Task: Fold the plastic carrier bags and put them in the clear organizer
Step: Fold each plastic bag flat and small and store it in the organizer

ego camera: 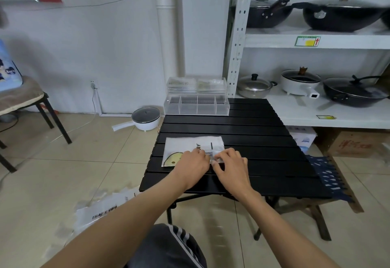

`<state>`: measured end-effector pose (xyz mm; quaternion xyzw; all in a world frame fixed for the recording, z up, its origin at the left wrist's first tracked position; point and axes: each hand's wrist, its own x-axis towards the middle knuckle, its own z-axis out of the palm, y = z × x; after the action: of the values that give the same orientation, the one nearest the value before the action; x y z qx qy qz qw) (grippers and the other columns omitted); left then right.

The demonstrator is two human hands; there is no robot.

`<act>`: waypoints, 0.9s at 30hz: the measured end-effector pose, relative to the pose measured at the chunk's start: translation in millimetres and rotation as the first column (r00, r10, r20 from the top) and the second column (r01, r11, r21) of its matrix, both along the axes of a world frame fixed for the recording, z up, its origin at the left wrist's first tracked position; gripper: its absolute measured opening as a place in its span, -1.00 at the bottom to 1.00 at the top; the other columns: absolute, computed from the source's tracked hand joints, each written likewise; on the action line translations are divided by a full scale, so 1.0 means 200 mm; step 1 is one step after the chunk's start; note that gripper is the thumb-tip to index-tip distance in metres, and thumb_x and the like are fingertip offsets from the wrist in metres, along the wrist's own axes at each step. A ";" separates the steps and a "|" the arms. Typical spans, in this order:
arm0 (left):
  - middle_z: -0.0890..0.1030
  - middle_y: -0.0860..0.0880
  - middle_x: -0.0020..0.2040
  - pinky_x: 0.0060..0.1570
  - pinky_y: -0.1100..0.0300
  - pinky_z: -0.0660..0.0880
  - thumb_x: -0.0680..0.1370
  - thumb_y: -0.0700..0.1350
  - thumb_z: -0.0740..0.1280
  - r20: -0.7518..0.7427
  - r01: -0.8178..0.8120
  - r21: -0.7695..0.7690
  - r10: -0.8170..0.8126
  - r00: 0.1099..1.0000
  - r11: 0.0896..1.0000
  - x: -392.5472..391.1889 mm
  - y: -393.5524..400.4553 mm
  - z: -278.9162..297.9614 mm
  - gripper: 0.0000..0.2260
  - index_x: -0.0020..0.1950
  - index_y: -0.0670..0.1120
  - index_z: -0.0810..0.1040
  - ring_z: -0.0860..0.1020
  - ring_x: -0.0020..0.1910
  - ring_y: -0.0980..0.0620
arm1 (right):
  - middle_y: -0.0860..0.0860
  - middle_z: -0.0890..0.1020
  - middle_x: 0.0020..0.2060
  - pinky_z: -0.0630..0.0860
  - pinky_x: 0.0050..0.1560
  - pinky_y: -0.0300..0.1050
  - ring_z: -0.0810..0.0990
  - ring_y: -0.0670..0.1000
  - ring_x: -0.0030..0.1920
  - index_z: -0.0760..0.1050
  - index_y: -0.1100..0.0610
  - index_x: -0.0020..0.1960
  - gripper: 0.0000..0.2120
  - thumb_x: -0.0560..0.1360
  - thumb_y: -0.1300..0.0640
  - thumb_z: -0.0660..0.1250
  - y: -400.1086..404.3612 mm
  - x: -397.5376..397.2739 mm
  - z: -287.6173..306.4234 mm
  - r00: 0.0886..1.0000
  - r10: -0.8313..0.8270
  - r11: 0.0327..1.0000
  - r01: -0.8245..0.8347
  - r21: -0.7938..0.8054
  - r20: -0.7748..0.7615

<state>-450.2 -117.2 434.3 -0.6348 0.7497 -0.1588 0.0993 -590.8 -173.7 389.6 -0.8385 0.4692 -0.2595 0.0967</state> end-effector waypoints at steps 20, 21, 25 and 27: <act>0.59 0.01 0.04 -0.07 0.15 0.55 0.51 -0.18 0.36 -0.518 -0.079 -0.251 -0.065 0.853 0.965 0.35 0.29 -0.15 -0.75 0.18 -0.03 0.61 0.54 0.00 0.01 | -0.24 0.54 0.06 0.23 0.29 -0.15 0.47 -0.16 0.11 0.50 -0.12 0.16 -0.66 0.41 0.03 0.43 0.10 -0.01 0.03 0.958 0.264 0.963 -0.255 -0.084 0.116; 0.58 0.03 0.08 -0.02 0.18 0.54 0.52 -0.17 0.34 -0.557 -0.071 -0.246 -0.081 0.826 0.967 0.37 0.30 -0.15 -0.74 0.20 -0.02 0.60 0.53 0.04 0.03 | -0.23 0.54 0.10 0.22 0.26 -0.17 0.46 -0.16 0.13 0.50 -0.12 0.20 -0.61 0.40 0.04 0.45 0.09 -0.02 0.03 0.962 0.247 0.969 -0.244 -0.038 0.116; 0.59 0.05 0.14 0.09 0.22 0.50 0.50 -0.19 0.39 -0.627 -0.013 -0.202 -0.119 0.769 0.979 0.41 0.33 -0.16 -0.71 0.21 -0.01 0.61 0.52 0.10 0.07 | -0.22 0.57 0.12 0.21 0.19 -0.15 0.46 -0.14 0.12 0.53 -0.13 0.22 -0.55 0.39 0.17 0.49 0.07 -0.01 0.06 0.964 0.265 0.962 -0.266 0.062 0.015; 0.59 0.07 0.12 0.11 0.24 0.47 0.51 -0.22 0.36 -0.672 -0.026 -0.188 -0.109 0.732 0.982 0.41 0.34 -0.15 -0.73 0.18 -0.01 0.61 0.50 0.09 0.10 | -0.22 0.59 0.05 0.20 0.17 -0.13 0.45 -0.15 0.05 0.58 -0.15 0.11 -0.67 0.42 0.15 0.48 0.06 0.01 0.06 0.966 0.259 0.963 -0.257 0.078 -0.009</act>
<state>-368.4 -49.0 403.7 -0.6383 0.7300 0.0131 -0.2440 -587.8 -161.0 401.0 -0.8906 0.3665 -0.2184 0.1573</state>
